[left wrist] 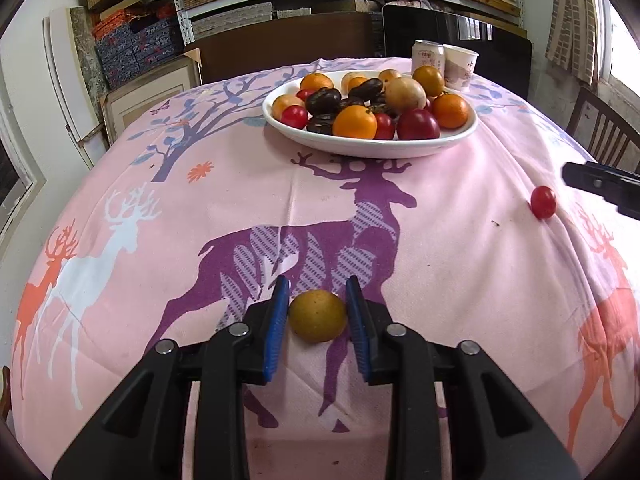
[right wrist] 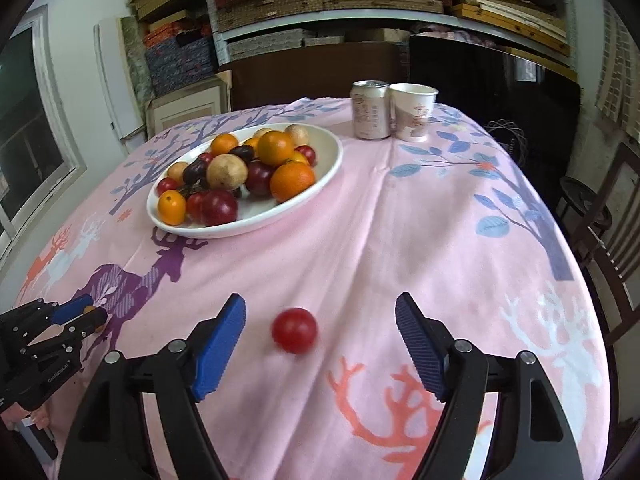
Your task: Organize fruits
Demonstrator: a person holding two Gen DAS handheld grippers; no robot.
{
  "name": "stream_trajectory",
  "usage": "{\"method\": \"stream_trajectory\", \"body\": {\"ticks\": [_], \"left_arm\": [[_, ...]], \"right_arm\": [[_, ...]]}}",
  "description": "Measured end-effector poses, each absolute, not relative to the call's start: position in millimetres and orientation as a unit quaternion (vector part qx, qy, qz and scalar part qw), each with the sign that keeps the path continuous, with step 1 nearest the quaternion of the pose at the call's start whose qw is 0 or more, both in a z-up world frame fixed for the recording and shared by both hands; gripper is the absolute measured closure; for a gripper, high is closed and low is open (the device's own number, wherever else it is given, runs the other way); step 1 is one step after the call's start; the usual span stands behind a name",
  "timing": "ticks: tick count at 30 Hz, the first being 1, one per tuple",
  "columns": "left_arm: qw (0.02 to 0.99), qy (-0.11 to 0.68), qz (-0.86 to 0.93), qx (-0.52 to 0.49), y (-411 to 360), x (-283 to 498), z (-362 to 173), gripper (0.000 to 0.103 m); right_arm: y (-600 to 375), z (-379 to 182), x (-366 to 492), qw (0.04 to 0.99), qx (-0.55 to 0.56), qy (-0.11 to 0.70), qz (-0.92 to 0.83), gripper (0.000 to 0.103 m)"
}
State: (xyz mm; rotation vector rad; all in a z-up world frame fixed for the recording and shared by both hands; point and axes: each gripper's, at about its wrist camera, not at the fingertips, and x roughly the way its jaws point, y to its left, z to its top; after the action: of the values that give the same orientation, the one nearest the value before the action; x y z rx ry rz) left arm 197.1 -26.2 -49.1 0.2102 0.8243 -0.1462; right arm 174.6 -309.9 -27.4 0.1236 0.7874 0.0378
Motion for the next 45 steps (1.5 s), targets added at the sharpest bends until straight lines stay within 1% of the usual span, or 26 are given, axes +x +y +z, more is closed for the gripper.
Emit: {"method": "stream_trajectory", "body": {"ticks": [1,2,3,4,11,17,18,19,20,21,22,23,24,28,34,38,41,43,45], "left_arm": [[0.907,0.403,-0.067,0.104,-26.8,198.1,-50.2,0.074],[0.904,0.409,-0.065,0.105,-27.3,200.2,-52.3,0.072],[0.901,0.417,-0.065,0.105,-27.2,202.7,-54.7,0.066],[0.899,0.421,-0.063,0.103,-25.9,204.2,-56.3,0.065],[0.898,0.421,-0.079,0.095,-24.0,204.3,-56.5,0.074],[0.897,0.427,-0.088,0.079,-20.2,207.5,-56.9,0.074],[0.896,0.427,-0.089,0.076,-20.3,207.2,-56.8,0.074],[0.897,0.427,-0.089,0.077,-20.3,206.8,-57.1,0.074],[0.897,0.426,-0.087,0.080,-20.8,206.7,-57.1,0.074],[0.897,0.425,-0.085,0.084,-20.9,206.5,-57.1,0.074],[0.897,0.424,-0.083,0.088,-21.4,206.6,-57.1,0.074],[0.898,0.424,-0.082,0.090,-21.9,206.8,-57.1,0.074],[0.898,0.424,-0.082,0.090,-21.7,206.7,-57.2,0.074],[0.900,0.418,-0.075,0.095,-22.9,204.0,-55.5,0.074],[0.918,0.382,-0.030,0.098,-19.5,192.6,-41.7,0.074],[0.930,0.354,-0.015,0.096,-17.4,182.0,-29.8,0.074],[0.928,0.358,-0.032,0.095,-19.7,174.2,-27.4,0.074],[0.924,0.368,-0.046,0.090,-22.4,170.8,-27.6,0.074],[0.926,0.362,-0.052,0.094,-28.0,166.4,-23.3,0.074]], "right_arm": [[-315.8,-27.2,167.5,0.924,0.065,0.377,0.010,0.025],[-318.6,-27.8,163.9,0.926,0.067,0.372,0.006,0.025],[-319.1,-28.1,161.4,0.927,0.065,0.370,0.005,0.025],[-317.5,-29.1,162.1,0.926,0.063,0.371,0.005,0.024],[-274.4,-46.9,188.5,0.905,0.013,0.423,0.038,0.024],[-271.1,-47.2,196.7,0.904,0.018,0.426,0.037,0.025],[-270.1,-49.3,198.2,0.902,0.016,0.430,0.037,0.028],[-268.5,-51.5,199.4,0.899,0.018,0.435,0.042,0.036],[-267.4,-53.0,200.1,0.898,0.021,0.437,0.046,0.041],[-266.7,-54.1,200.7,0.898,0.023,0.438,0.044,0.057],[-265.2,-56.7,202.2,0.895,0.018,0.443,0.037,0.069],[-264.7,-59.6,202.9,0.894,0.014,0.447,0.029,0.069],[-264.5,-62.9,203.3,0.892,0.015,0.451,0.026,0.073],[-263.1,-51.3,191.3,0.905,0.023,0.425,0.033,0.075],[-255.9,-28.4,175.4,0.928,0.012,0.371,0.035,0.075],[-253.2,-27.0,171.3,0.925,0.025,0.376,0.047,0.075],[-255.7,-18.1,162.0,0.928,0.043,0.367,0.048,0.075],[-257.5,-6.5,153.7,0.935,0.041,0.350,0.042,0.075],[-260.2,6.2,148.7,0.941,0.036,0.334,0.039,0.075]]}}
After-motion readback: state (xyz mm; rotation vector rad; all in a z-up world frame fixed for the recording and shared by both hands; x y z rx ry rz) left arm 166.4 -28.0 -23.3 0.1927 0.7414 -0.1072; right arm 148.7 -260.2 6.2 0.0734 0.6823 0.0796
